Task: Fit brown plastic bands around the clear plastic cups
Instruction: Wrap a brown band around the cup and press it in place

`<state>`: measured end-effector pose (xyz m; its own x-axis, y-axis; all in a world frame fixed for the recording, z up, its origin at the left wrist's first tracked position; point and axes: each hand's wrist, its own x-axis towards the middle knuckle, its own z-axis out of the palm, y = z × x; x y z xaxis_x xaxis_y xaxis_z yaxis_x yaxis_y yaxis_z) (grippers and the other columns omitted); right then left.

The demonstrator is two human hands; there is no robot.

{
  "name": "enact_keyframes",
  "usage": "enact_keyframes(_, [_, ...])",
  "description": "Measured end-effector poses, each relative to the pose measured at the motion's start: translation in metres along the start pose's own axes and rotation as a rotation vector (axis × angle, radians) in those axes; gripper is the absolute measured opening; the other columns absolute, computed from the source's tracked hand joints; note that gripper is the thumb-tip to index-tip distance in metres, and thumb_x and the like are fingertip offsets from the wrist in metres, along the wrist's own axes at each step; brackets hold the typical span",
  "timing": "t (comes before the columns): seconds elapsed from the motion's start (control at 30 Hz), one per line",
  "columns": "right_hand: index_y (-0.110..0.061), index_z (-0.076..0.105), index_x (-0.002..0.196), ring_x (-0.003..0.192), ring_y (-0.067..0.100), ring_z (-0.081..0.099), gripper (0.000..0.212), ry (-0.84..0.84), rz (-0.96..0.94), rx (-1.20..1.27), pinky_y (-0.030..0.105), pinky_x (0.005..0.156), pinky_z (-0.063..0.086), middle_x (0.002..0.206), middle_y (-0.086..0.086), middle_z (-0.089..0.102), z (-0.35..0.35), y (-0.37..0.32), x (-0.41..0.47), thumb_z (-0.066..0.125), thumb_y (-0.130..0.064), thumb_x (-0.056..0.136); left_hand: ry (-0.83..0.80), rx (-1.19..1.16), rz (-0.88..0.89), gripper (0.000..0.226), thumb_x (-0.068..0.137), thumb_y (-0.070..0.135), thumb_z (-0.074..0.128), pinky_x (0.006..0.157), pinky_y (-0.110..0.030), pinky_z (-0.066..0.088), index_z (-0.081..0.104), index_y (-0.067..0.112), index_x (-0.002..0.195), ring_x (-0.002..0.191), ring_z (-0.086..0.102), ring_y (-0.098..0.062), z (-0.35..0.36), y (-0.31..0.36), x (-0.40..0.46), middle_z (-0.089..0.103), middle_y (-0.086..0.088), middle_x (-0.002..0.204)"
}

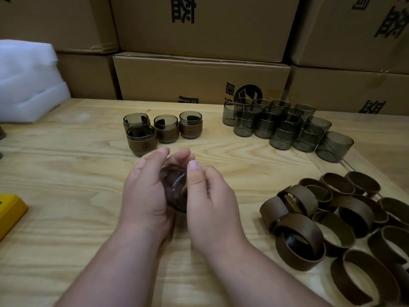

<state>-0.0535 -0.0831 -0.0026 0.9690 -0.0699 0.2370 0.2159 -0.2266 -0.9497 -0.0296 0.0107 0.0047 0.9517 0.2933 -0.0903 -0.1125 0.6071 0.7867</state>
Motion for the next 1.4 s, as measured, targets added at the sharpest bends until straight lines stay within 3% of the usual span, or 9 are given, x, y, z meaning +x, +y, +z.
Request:
enact_keyframes(0.1, [-0.028,0.068,0.092,0.082,0.0,0.064,0.065,-0.029,0.006,-0.028,0.027,0.073,0.053,0.086,-0.02,0.071,-0.001,0.0,0.001,0.029,-0.079,0.079,0.012,0.01,0.054,0.015,0.096,0.028,0.068,0.083,-0.05,0.062,0.064,0.014,0.102,0.093,0.078,-0.025,0.0,0.001,-0.001,0.079,-0.011,0.096])
enact_keyframes(0.3, [-0.03,0.07,0.107,0.088,-0.004,0.065,0.073,-0.121,0.014,-0.037,0.016,0.073,0.049,0.091,-0.017,0.073,-0.005,-0.002,0.001,0.034,-0.084,0.075,-0.002,-0.037,0.047,0.047,0.077,0.039,0.075,0.068,-0.037,0.063,0.066,0.006,0.109,0.089,0.078,-0.021,-0.001,0.005,-0.002,0.079,-0.008,0.09])
enact_keyframes(0.47, [-0.041,0.063,0.107,0.071,0.005,0.066,0.053,-0.125,0.071,0.166,0.035,0.069,0.055,0.081,-0.011,0.073,-0.003,-0.004,-0.002,0.053,-0.078,0.069,-0.003,-0.069,0.018,0.045,0.079,0.042,0.074,0.073,-0.036,0.062,0.07,0.009,0.109,0.102,0.074,-0.024,-0.001,0.006,-0.003,0.076,-0.016,0.113])
enact_keyframes(0.6, [-0.056,0.048,0.101,0.075,0.006,0.072,0.042,-0.063,0.059,0.335,0.031,0.063,0.055,0.091,-0.012,0.074,-0.001,-0.005,-0.001,0.072,-0.058,0.067,-0.139,-0.094,-0.042,0.026,0.088,0.036,0.068,0.081,-0.049,0.062,0.074,0.018,0.105,0.096,0.075,-0.03,0.001,0.004,-0.007,0.077,-0.012,0.111])
enact_keyframes(0.83, [-0.03,0.061,0.086,0.071,0.002,0.068,0.036,0.107,-0.021,0.25,0.019,0.062,0.053,0.079,-0.016,0.073,-0.003,0.0,0.003,0.079,-0.057,0.069,-0.299,0.007,-0.093,0.06,0.089,0.043,0.056,0.076,-0.037,0.061,0.063,-0.004,0.125,0.096,0.074,-0.029,0.007,0.001,-0.014,0.074,-0.019,0.107])
enact_keyframes(0.97, [-0.032,0.068,0.1,0.094,0.0,0.067,0.027,0.096,-0.066,0.2,0.017,0.077,0.052,0.098,-0.016,0.072,-0.001,0.001,0.002,0.071,-0.051,0.081,-0.263,-0.002,-0.08,0.055,0.093,0.047,0.051,0.067,-0.034,0.061,0.069,0.001,0.117,0.091,0.076,-0.023,0.007,0.0,-0.011,0.076,-0.013,0.101])
enact_keyframes(1.1, [-0.047,0.05,0.137,0.134,0.005,0.048,0.057,0.074,-0.101,0.065,0.036,0.108,0.046,0.135,-0.028,0.052,-0.001,0.001,-0.002,0.058,-0.061,0.082,-0.177,0.013,-0.076,0.056,0.101,0.054,0.043,0.057,-0.034,0.06,0.072,0.007,0.113,0.09,0.077,-0.025,0.009,0.001,-0.012,0.078,-0.014,0.103])
enact_keyframes(1.27, [-0.048,0.039,0.152,0.144,-0.014,0.014,0.085,-0.021,-0.065,-0.058,0.003,0.102,0.022,0.155,-0.031,0.027,-0.003,0.002,-0.002,0.043,-0.078,0.073,-0.042,0.052,-0.074,0.064,0.103,0.061,0.037,0.059,-0.037,0.061,0.072,0.009,0.113,0.104,0.069,-0.042,0.008,0.001,-0.01,0.073,-0.024,0.118])
enact_keyframes(1.4, [-0.043,0.038,0.155,0.146,-0.014,0.01,0.087,-0.044,-0.068,-0.113,0.011,0.114,0.015,0.159,-0.029,0.028,-0.002,0.001,-0.001,0.042,-0.077,0.076,-0.001,0.076,-0.046,0.068,0.104,0.062,0.033,0.061,-0.038,0.063,0.076,0.009,0.108,0.101,0.075,-0.035,0.006,0.0,-0.008,0.078,-0.018,0.107])
